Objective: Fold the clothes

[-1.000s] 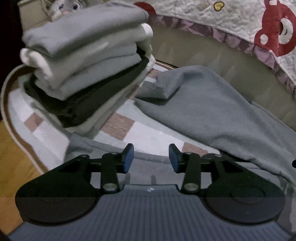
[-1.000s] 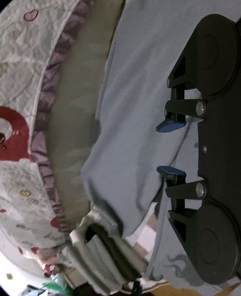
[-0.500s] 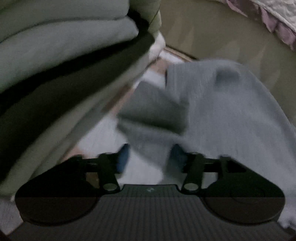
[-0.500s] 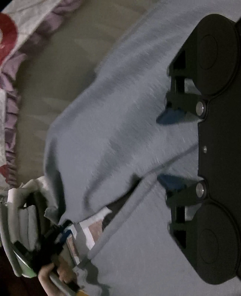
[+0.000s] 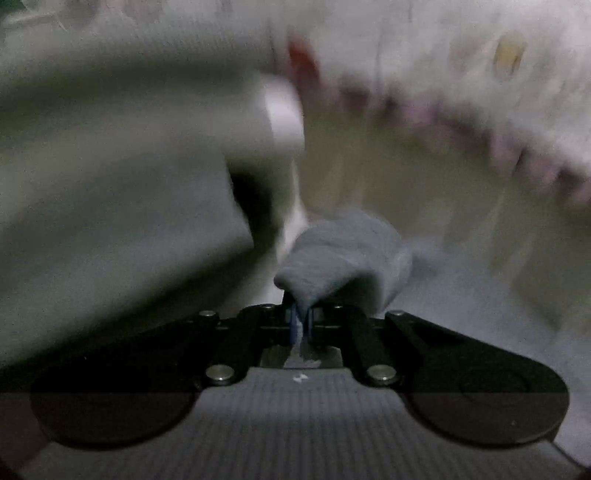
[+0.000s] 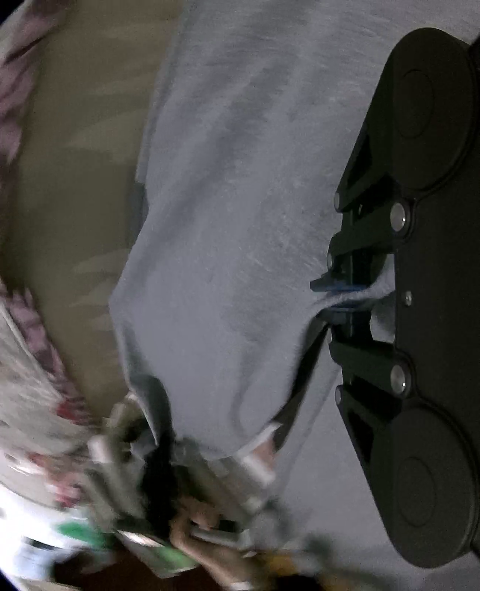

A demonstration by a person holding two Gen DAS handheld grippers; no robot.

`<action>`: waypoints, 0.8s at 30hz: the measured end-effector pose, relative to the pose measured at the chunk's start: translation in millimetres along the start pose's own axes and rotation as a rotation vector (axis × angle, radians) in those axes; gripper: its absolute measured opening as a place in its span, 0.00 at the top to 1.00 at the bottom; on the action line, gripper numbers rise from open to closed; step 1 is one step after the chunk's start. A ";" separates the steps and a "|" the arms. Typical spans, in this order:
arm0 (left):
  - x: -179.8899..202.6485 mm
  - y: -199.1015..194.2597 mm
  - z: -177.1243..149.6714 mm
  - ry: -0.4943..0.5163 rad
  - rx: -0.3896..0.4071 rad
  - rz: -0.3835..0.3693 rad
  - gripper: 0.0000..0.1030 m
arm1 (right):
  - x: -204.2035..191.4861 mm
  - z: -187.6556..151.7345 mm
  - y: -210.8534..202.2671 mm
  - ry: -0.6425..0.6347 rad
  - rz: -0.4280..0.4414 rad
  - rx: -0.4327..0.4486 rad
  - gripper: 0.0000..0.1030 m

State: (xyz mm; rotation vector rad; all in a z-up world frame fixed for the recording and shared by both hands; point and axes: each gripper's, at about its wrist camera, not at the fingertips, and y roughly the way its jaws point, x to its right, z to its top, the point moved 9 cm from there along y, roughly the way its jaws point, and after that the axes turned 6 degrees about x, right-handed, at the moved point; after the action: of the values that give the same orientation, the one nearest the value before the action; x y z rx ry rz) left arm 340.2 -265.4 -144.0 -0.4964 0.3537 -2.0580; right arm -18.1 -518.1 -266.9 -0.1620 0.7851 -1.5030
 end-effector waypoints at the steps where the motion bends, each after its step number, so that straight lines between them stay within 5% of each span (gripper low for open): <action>1: -5.8 -16.5 8.0 -0.039 0.016 -0.007 0.95 | 2.8 1.6 -3.0 0.029 0.012 0.005 0.96; 3: -16.4 -23.4 -0.3 -0.047 -0.049 0.033 0.91 | 4.3 -1.4 -7.0 0.042 0.015 -0.018 0.97; 6: -38.7 2.5 -59.6 0.130 -0.302 0.202 0.79 | 4.6 -9.9 -5.9 0.006 -0.017 -0.071 0.97; 8: -52.7 9.0 -87.4 0.172 -0.368 0.241 0.79 | 3.8 -9.4 -6.6 0.017 -0.015 -0.088 0.97; 12: -70.1 -3.2 -96.4 0.042 -0.333 0.221 0.71 | 4.4 -1.9 -16.2 0.029 -0.020 -0.109 0.88; 15: -58.4 -15.2 -87.6 0.072 -0.324 0.193 0.71 | 15.4 11.3 -38.9 0.062 -0.042 -0.072 0.84; 18: -24.5 -35.2 -60.5 0.174 -0.192 0.104 0.68 | 52.4 25.5 -74.8 0.083 -0.211 0.008 0.55; 21: 20.6 -34.5 -36.1 0.256 -0.045 -0.049 0.28 | 102.0 35.4 -111.7 0.107 -0.410 0.047 0.53; 22: 26.6 -22.1 -36.1 0.285 -0.055 -0.060 0.10 | 117.6 38.1 -121.9 0.096 -0.475 0.050 0.51; 24: 38.5 2.6 -36.2 0.343 -0.075 -0.080 0.14 | 149.3 38.6 -134.5 0.008 -0.610 -0.014 0.49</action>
State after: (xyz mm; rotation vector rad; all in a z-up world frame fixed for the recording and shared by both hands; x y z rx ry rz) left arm 306.9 -298.1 -168.9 -0.2011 0.6243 -2.2153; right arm -125.9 -684.7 -217.4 -0.4358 0.7906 -2.0711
